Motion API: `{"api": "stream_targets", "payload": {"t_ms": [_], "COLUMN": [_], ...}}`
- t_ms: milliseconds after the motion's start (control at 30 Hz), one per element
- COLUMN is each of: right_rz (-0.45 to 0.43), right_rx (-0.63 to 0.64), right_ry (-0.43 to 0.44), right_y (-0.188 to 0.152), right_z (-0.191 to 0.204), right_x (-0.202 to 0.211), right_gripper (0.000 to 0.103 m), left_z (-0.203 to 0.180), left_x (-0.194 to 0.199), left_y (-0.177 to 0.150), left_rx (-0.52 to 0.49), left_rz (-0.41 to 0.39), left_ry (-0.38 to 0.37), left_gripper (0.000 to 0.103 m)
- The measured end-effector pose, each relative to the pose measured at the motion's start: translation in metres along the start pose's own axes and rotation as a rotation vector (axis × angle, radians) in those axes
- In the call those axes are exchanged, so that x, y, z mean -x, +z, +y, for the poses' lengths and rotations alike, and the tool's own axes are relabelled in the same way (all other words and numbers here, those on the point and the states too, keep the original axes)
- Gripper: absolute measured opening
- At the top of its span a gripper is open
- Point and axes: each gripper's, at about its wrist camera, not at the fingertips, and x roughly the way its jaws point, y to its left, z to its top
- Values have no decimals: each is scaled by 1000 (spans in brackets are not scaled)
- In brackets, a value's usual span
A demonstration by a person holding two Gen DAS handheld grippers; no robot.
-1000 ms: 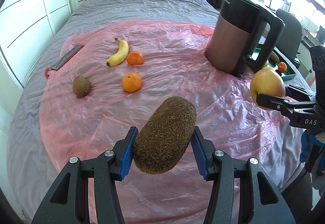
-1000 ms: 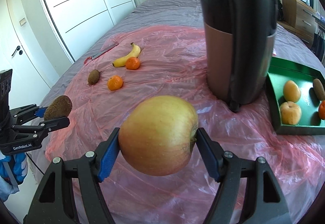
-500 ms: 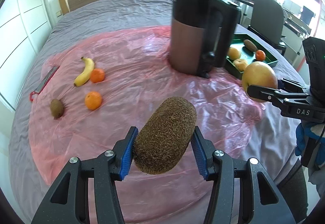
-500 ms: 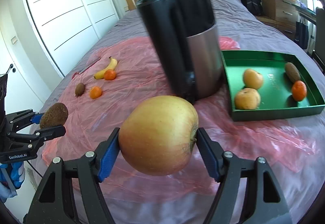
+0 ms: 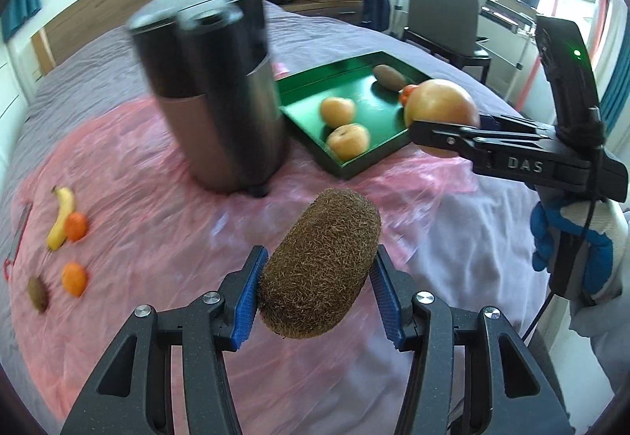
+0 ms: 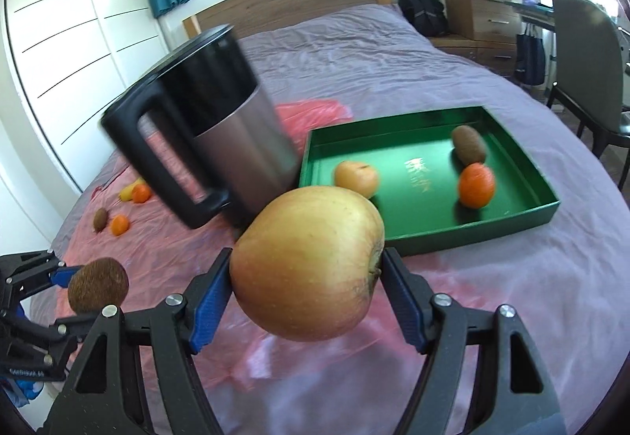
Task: Organize fruits
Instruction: 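Lower and release the kiwi and apple into the green tray with both tools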
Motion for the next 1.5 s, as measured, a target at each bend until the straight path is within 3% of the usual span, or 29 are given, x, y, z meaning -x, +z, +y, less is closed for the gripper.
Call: {"api": "stream_targets", "payload": {"t_ms": [333,533,867,1100,1500], "right_rz": [-53,-70,-2,92,136], "right_rx": [-13,39,59,60,85], "right_ry": [-78,-116,-98,-86,-105], "right_y": [57,109,153,149,140], "right_z": [-68,-100,-132,-147,-151], "right_x": [-31,-62,-133,-175,-187], "right_gripper": [103,103,103,103,103], "left_z": [-47,-53,-69,-75,-73], "left_x": [-58,-106,-164,-186,-213], "left_y": [90,135,149,144,136], "left_rx": [-56,-27,-52,-78,-79], "left_rz": [-50,-53,-17,17,82], "left_ry": [-62,-72,-85,-83,-85], "left_gripper": [47,47,47,47,47]}}
